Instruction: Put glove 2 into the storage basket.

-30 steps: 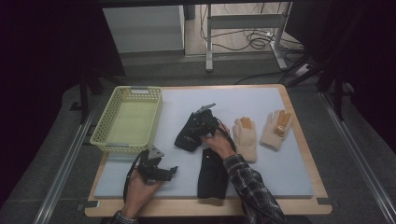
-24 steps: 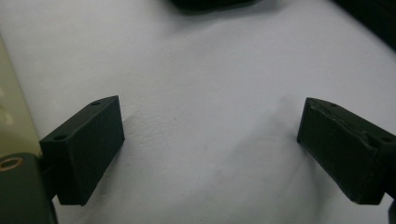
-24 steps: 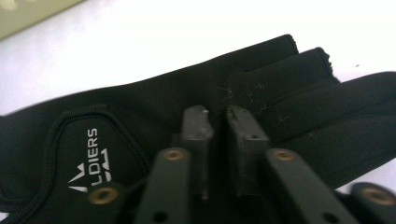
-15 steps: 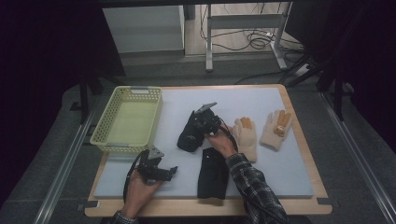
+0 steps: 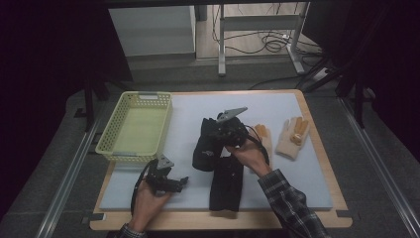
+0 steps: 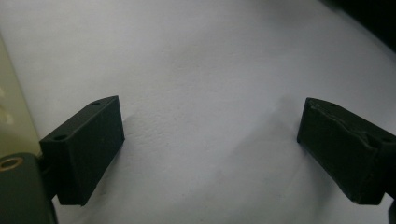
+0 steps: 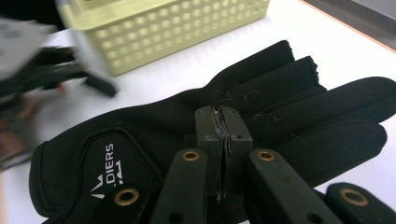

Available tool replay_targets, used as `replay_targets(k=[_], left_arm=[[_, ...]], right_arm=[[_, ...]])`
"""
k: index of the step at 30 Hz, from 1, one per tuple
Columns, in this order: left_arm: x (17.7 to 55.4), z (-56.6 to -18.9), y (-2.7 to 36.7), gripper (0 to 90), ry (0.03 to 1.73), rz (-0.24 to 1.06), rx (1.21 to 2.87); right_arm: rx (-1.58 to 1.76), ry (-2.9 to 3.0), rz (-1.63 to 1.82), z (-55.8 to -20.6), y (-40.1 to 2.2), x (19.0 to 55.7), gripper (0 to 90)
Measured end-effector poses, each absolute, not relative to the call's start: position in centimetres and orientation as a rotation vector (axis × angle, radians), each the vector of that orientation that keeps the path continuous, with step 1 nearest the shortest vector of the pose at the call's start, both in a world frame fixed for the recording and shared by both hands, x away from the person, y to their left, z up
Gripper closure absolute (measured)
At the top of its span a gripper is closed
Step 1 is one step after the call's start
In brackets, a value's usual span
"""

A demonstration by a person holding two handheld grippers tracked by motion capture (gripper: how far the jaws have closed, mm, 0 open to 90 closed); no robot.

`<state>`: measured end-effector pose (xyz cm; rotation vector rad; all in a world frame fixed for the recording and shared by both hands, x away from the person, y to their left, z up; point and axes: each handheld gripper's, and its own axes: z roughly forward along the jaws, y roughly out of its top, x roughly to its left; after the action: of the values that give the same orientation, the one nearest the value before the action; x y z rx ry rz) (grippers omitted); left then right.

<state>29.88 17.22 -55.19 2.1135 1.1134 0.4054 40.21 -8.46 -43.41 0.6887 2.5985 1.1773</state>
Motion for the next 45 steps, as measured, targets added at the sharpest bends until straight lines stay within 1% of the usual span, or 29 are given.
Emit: replay_targets(k=[4,8,13,14,16,18,19,20,21,22,23,24,25,28,31,32,34,35,37,38,39,42,45], left_arm=[[29.9,-55.2,17.2,7.4,1.116,0.405,2.108],[29.9,-55.2,17.2,7.4,1.118,0.403,2.107],[29.9,-55.2,17.2,7.4,1.118,0.404,2.106],[29.9,-55.2,17.2,7.4,1.117,0.404,2.104],[29.9,-55.2,17.2,7.4,1.118,0.405,2.106],[29.9,-55.2,17.2,7.4,1.118,0.404,2.106],[29.9,-55.2,17.2,7.4,1.118,0.405,2.107],[29.9,-55.2,17.2,7.4,1.117,0.405,2.108],[29.9,-55.2,17.2,7.4,1.118,0.405,2.106],[29.9,-55.2,17.2,7.4,1.118,0.406,2.106],[29.9,-55.2,17.2,7.4,1.118,0.406,2.106],[29.9,-55.2,17.2,7.4,1.118,0.406,2.106],[29.9,-55.2,17.2,7.4,1.115,0.405,2.111],[29.9,-55.2,17.2,7.4,1.115,0.405,2.111],[29.9,-55.2,17.2,7.4,1.115,0.405,2.112],[29.9,-55.2,17.2,7.4,1.115,0.405,2.112],[29.9,-55.2,17.2,7.4,1.116,0.404,2.111],[29.9,-55.2,17.2,7.4,1.115,0.403,2.111],[29.9,-55.2,17.2,7.4,1.116,0.401,2.111],[29.9,-55.2,17.2,7.4,1.117,0.399,2.109],[29.9,-55.2,17.2,7.4,1.117,0.398,2.109],[29.9,-55.2,17.3,7.0,1.116,0.389,2.109],[29.9,-55.1,17.4,6.3,1.113,0.382,2.103]], right_arm=[[0.657,2.624,1.186,-42.6,-10.5,37.3,86.9],[0.640,2.653,1.164,-43.0,-12.6,34.7,86.8],[0.627,2.710,1.112,-44.8,-14.0,32.5,86.7],[0.629,2.723,1.105,-45.8,-14.2,32.2,86.6],[0.638,2.729,1.098,-46.4,-14.1,32.1,86.5],[0.645,2.739,1.081,-47.7,-13.8,32.2,84.7],[0.657,2.732,1.067,-48.5,-13.6,32.2,82.6],[0.675,2.731,1.061,-49.2,-13.4,32.3,78.1],[0.700,2.736,1.068,-50.2,-13.2,32.4,64.1],[0.700,2.736,1.068,-50.2,-13.2,32.4,64.1],[0.709,2.722,1.090,-50.2,-13.3,32.3,55.2],[0.709,2.722,1.090,-50.2,-13.3,32.3,55.2],[0.708,2.695,1.091,-49.5,-13.8,32.2,50.5],[0.716,2.671,1.102,-48.8,-14.8,32.1,49.0],[0.795,2.629,1.144,-48.6,-17.5,31.8,50.4],[0.795,2.629,1.144,-48.6,-17.5,31.8,50.4],[0.820,2.622,1.166,-49.3,-18.8,31.4,54.6],[0.814,2.615,1.177,-49.7,-19.4,31.1,58.7],[0.826,2.620,1.211,-50.8,-20.3,30.4,70.1],[0.845,2.628,1.219,-51.7,-20.8,29.7,81.4],[0.839,2.629,1.224,-52.1,-21.0,29.4,84.0],[0.827,2.645,1.246,-52.7,-21.0,28.8,86.2],[0.789,2.657,1.225,-53.0,-20.3,28.4,86.3]])
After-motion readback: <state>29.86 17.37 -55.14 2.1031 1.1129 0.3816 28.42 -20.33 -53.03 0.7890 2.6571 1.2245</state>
